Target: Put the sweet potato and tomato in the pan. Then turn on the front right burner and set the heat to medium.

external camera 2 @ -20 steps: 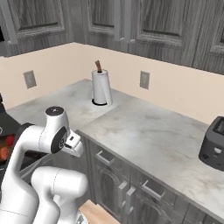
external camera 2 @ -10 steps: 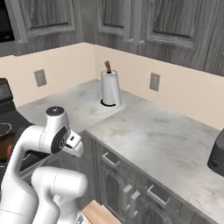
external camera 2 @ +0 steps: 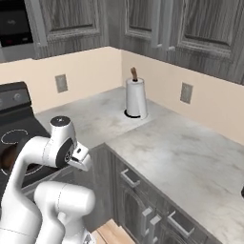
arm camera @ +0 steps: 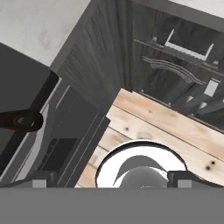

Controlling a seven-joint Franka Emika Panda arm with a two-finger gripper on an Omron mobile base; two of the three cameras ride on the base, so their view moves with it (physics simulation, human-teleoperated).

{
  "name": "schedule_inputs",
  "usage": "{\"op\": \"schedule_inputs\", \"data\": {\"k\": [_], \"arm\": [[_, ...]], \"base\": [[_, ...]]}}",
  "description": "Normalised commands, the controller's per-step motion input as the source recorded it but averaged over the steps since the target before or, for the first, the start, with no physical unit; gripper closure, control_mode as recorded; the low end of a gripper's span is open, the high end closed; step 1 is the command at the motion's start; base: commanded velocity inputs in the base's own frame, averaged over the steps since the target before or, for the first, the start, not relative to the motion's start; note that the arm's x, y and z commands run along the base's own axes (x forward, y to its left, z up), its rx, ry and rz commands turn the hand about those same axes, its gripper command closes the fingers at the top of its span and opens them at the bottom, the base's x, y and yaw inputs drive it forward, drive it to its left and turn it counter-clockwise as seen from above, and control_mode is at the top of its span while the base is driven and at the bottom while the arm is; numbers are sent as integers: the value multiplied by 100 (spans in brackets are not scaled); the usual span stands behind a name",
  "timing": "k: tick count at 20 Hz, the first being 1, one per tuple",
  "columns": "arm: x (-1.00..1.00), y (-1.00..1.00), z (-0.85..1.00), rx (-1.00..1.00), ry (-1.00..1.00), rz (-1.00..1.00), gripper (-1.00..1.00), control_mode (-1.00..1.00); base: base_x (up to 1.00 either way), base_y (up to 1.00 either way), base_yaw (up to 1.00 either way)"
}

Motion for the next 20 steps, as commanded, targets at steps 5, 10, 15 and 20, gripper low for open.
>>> {"op": "schedule_inputs", "data": {"k": [5, 10, 15, 20], "arm": [[0, 0, 0, 0, 0, 0, -100, 100], [0, 0, 0, 0, 0, 0, -100, 100], [0, 0, 0, 0, 0, 0, -100, 100], [0, 0, 0, 0, 0, 0, -100, 100]], "base": [[0, -24, 25], [5, -28, 23], [16, -29, 24], [22, -38, 26]]}}
